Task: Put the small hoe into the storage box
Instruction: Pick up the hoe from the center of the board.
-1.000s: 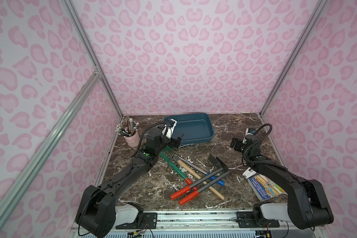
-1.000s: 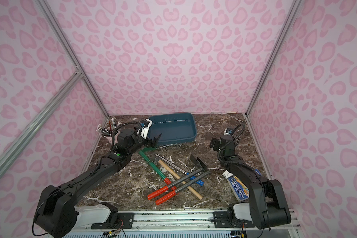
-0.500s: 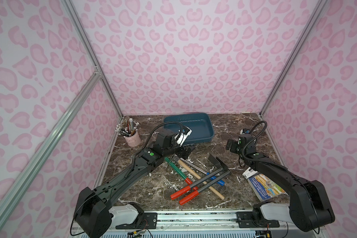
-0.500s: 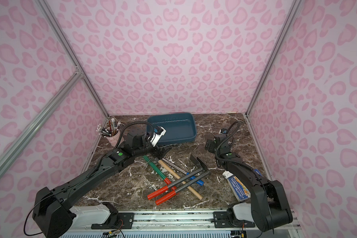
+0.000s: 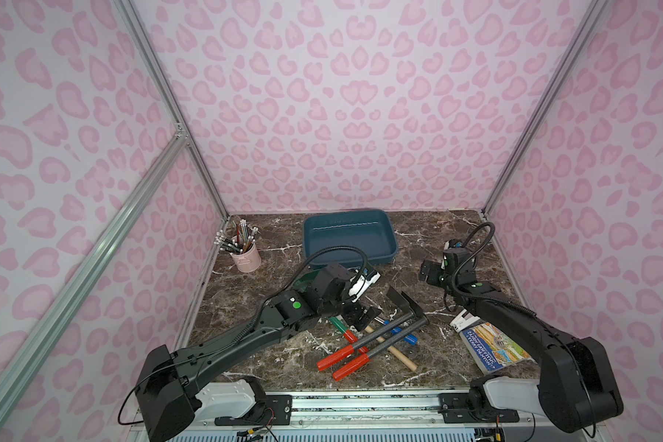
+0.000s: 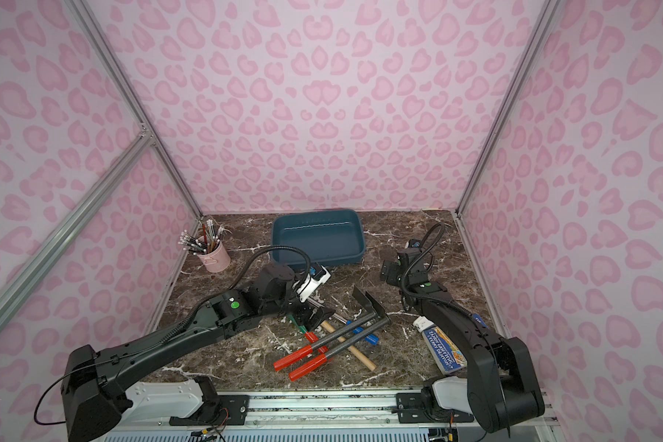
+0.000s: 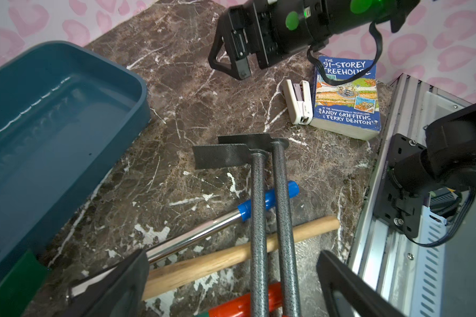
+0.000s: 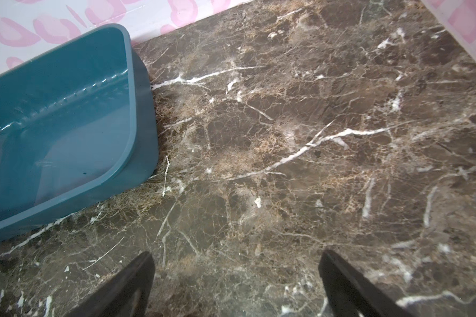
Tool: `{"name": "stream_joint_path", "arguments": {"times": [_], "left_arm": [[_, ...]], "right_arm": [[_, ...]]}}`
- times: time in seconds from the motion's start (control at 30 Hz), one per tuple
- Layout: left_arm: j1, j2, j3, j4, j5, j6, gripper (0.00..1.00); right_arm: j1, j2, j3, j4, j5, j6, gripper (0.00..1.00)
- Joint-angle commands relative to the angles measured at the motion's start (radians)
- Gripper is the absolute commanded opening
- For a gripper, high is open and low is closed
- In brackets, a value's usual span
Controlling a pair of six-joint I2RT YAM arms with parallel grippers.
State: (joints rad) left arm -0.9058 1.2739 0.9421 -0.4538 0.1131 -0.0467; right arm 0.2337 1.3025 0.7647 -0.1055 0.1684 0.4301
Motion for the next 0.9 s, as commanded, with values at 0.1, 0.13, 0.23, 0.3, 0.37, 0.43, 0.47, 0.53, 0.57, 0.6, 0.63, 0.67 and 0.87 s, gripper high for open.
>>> {"name": "stream_joint_path", "arguments": {"times": [0.1, 0.13, 0.23, 0.3, 0.37, 0.43, 0.47, 0.53, 0.57, 0.6, 0.63, 0.67, 0.87], "left_arm": [[-0.07, -0.033, -0.043, 0.021, -0.078, -0.104, 0.97], [-0.078, -0.04, -0.049, 0.027, -0.079, -0.113, 0.97], [-0.084, -0.041, -0.052, 0.012, -0.059, -0.138, 0.97], [-0.088, -0.024, -0.041, -0.024, -0.039, -0.146, 0.97], [-0.101, -0.005, -0.034, -0.054, -0.018, -0.15, 0.96], [-0.127, 0.013, -0.032, -0.08, -0.027, -0.155, 0.96], [-0.137, 0.021, -0.032, -0.087, -0.038, -0.159, 0.96], [-0.156, 0.037, -0.03, -0.103, -0.043, -0.172, 0.95], [-0.162, 0.045, -0.027, -0.11, -0.043, -0.176, 0.94], [-0.171, 0.053, -0.021, -0.118, -0.041, -0.184, 0.93], [-0.179, 0.06, -0.016, -0.126, -0.039, -0.191, 0.92], [-0.185, 0.065, -0.012, -0.132, -0.039, -0.197, 0.91], [-0.21, 0.099, -0.01, -0.174, -0.009, -0.227, 0.82]], "right_arm": [[0.0, 0.002, 0.019, -0.023, -0.034, -0.011, 0.98], [0.001, 0.001, 0.019, -0.023, -0.036, -0.011, 0.97], [0.001, 0.007, 0.021, -0.026, -0.038, -0.019, 0.97], [-0.001, 0.01, 0.023, -0.029, -0.043, -0.023, 0.97], [0.001, 0.016, 0.025, -0.029, -0.046, -0.024, 0.97], [0.0, 0.023, 0.028, -0.031, -0.046, -0.025, 0.97], [0.001, 0.025, 0.029, -0.033, -0.047, -0.024, 0.97], [0.0, 0.027, 0.029, -0.031, -0.05, -0.023, 0.97], [0.0, 0.029, 0.029, -0.031, -0.05, -0.023, 0.97], [-0.001, 0.03, 0.03, -0.031, -0.052, -0.024, 0.97], [-0.001, 0.032, 0.033, -0.036, -0.053, -0.025, 0.97], [-0.001, 0.033, 0.036, -0.04, -0.055, -0.024, 0.97], [-0.001, 0.034, 0.04, -0.053, -0.058, -0.018, 0.97]]}}
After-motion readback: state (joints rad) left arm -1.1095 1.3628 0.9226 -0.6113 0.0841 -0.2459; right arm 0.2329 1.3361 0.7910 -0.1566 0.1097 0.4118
